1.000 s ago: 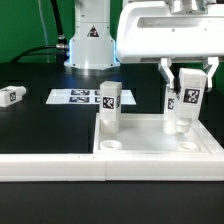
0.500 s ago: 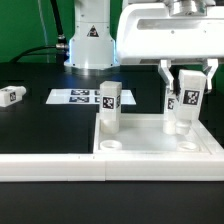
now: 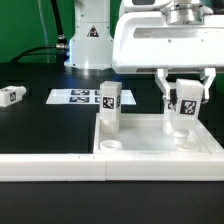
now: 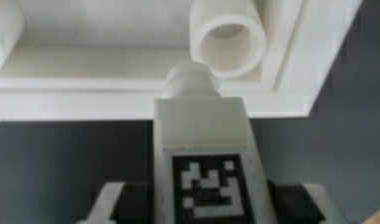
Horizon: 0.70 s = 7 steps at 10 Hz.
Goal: Assemble square table
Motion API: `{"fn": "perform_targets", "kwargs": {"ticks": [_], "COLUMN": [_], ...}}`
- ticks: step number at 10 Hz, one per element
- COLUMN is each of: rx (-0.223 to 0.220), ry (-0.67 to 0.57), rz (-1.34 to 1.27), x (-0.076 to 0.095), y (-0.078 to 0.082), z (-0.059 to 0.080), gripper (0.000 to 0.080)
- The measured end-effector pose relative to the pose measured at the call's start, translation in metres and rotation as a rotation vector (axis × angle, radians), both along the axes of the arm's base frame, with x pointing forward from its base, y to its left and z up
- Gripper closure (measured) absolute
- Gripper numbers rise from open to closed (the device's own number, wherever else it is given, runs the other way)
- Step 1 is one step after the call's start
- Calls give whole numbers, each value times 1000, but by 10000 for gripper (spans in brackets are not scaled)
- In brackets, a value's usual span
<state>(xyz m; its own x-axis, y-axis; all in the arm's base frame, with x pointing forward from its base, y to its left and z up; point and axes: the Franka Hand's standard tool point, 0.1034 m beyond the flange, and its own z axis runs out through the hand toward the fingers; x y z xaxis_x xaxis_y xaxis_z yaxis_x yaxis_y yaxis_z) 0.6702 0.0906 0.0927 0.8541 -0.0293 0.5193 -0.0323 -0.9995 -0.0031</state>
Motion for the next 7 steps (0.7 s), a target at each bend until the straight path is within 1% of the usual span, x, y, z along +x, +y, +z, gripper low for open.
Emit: {"fn": "perform_targets", "kwargs": {"ticks": [2,3,5,7], "rx": [-1,0,2,-1], "ry": [6,6,9,12], "rz": [4,7,21,24], "x": [-2,-3,-5,-7], "y": [4,7,19,19], "z": [-5,-5,-5,-9], "gripper": [509,509,509,509]}}
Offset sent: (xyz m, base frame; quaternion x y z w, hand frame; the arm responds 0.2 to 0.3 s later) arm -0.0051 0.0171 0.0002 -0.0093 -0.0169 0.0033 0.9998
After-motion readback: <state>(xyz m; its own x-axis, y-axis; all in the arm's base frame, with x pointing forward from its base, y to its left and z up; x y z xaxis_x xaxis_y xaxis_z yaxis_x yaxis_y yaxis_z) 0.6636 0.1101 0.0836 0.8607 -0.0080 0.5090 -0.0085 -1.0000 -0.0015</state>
